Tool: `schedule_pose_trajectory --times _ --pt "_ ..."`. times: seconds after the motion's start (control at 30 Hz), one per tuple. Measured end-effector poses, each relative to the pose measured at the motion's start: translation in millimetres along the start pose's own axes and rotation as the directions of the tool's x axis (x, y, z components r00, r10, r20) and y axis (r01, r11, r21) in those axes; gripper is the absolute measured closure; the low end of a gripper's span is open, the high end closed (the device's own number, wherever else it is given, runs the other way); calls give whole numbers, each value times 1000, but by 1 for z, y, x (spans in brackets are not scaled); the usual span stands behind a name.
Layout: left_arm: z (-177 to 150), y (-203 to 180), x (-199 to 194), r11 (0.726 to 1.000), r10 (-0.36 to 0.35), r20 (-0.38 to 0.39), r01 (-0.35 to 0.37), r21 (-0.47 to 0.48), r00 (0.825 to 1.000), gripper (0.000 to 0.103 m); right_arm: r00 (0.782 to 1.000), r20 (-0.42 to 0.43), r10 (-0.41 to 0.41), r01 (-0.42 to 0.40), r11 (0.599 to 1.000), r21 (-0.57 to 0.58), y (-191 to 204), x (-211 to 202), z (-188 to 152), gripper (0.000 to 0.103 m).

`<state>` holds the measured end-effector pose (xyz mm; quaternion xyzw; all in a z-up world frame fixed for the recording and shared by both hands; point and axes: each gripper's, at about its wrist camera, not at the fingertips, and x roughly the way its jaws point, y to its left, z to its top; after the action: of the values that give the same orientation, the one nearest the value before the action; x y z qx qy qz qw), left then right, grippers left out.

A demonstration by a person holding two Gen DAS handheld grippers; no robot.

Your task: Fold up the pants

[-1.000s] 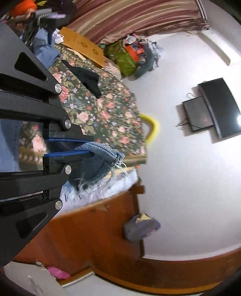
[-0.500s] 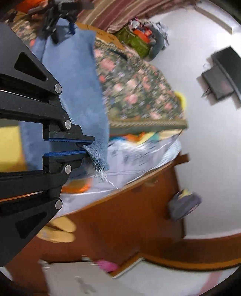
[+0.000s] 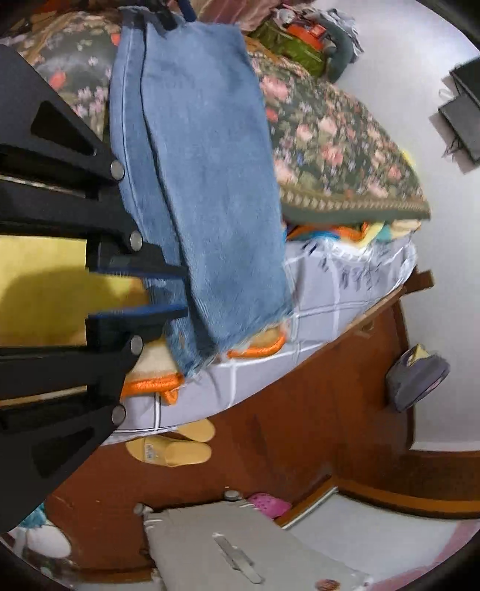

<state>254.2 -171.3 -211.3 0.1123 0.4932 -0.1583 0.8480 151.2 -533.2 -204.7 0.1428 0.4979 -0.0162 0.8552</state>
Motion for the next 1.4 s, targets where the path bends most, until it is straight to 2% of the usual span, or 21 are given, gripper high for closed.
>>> schedule_pose_trajectory --times 0.17,0.3,0.37,0.53,0.7,0.83,0.93,1.0,1.1,1.17,1.27,1.33,1.37,1.4 --pt "-4 56 -42 993 74 112 -63 -99 991 5 995 93 30 -17 991 -136 54 -26 14 68" --pt "-15 108 -72 975 156 172 -123 -186 973 5 982 155 110 -69 966 -250 119 -38 31 53" --pt "-26 145 -87 958 200 188 -151 -244 962 5 970 175 166 -104 943 -316 161 -42 38 51" --pt "-57 229 -105 904 302 164 -227 -363 939 5 945 154 288 -196 878 -437 245 -36 47 42" --pt "-92 314 -101 838 332 68 -261 -478 941 5 931 60 361 -274 796 -539 325 -1 47 42" --pt "-117 364 -68 805 293 -38 -268 -530 955 5 930 -25 368 -313 751 -582 372 30 43 42" --pt "-135 386 -34 794 240 -123 -268 -545 963 5 927 -95 361 -344 725 -596 401 61 43 42" --pt "-146 396 -13 794 194 -170 -257 -552 966 5 925 -132 357 -361 715 -598 413 74 44 42" --pt "-167 403 12 777 119 -229 -234 -584 966 5 913 -202 353 -401 696 -596 433 101 50 42" --pt "-178 399 25 781 44 -231 -178 -598 972 5 908 -238 346 -418 686 -596 445 115 52 42" --pt "-184 380 36 825 34 -255 -171 -539 966 5 910 -294 293 -414 676 -609 462 140 50 42" --pt "-188 369 36 841 61 -255 -187 -508 965 5 888 -370 273 -451 668 -592 470 156 44 51" --pt "-191 366 34 841 69 -247 -190 -506 967 5 884 -394 252 -454 666 -591 472 162 41 66" --pt "-193 365 32 840 68 -243 -187 -510 968 5 887 -403 223 -441 664 -604 474 167 36 73"
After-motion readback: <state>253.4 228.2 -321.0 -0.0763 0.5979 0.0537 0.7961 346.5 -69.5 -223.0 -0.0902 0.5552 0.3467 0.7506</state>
